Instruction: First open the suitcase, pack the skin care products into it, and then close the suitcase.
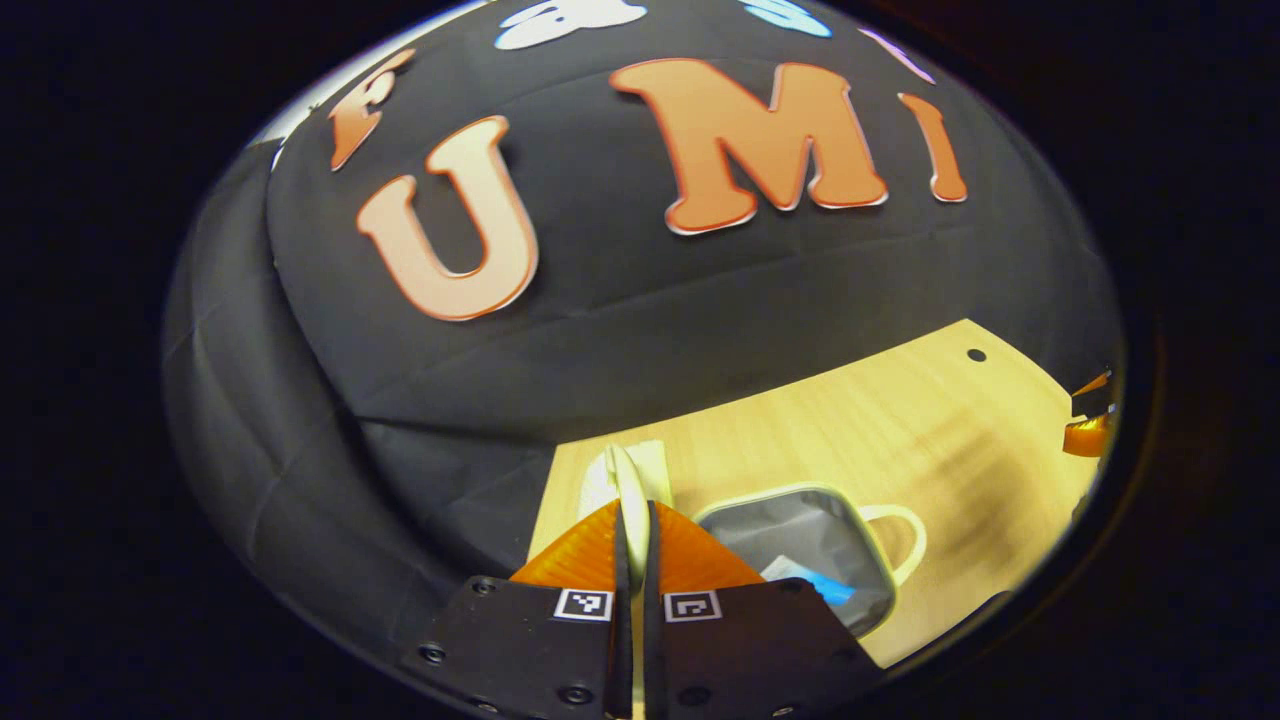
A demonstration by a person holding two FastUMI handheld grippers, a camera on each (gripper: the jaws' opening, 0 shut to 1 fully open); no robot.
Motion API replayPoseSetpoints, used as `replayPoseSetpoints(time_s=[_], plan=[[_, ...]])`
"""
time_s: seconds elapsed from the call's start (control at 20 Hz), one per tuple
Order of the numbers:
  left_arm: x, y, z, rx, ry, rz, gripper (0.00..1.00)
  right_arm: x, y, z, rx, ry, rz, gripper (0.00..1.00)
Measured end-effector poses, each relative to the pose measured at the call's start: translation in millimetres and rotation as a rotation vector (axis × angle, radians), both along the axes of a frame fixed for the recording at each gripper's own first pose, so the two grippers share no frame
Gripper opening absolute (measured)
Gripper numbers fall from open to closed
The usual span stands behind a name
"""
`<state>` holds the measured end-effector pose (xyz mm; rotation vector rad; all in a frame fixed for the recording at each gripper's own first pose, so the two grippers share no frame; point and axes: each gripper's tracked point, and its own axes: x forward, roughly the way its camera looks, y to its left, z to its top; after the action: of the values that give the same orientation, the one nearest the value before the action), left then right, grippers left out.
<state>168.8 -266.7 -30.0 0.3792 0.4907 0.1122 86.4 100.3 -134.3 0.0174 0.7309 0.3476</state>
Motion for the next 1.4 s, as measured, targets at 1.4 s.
replayPoseSetpoints(time_s=[1.4], plan=[[27,-184,-270,0.100,0.407,-0.162,0.24,-29,-149,-40,0.021,0.073,-0.107,0.95]])
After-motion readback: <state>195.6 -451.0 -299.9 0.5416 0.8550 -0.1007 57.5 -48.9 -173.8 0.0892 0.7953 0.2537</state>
